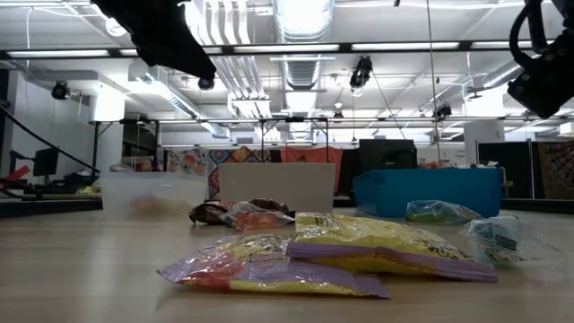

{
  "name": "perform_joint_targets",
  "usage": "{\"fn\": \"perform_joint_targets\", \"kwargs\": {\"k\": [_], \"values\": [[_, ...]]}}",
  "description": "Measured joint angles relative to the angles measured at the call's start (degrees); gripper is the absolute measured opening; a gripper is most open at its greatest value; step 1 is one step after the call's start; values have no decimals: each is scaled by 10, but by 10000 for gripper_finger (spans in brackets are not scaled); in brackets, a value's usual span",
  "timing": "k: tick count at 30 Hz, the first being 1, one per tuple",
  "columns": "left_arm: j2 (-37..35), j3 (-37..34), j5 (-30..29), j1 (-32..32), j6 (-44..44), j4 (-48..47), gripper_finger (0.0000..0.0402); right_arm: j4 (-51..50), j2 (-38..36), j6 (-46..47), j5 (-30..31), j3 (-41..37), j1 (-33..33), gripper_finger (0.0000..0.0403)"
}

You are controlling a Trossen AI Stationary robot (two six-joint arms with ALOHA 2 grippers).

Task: Sort candy
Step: Put the blue candy into the blue bin

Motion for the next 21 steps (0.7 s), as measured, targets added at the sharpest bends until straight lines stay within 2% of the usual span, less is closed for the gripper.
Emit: {"fn": "perform_joint_targets", "kwargs": {"k": [8,16,21], "values": [[0,0,-1,0,0,1,102,47,27,12,10,0,9,171],[0,0,-1,0,-4,1,102,66,90,-30,15,0,10,170],[0,-1,-1,0,-4,1,102,67,109,-47,23,1,10,145]]}}
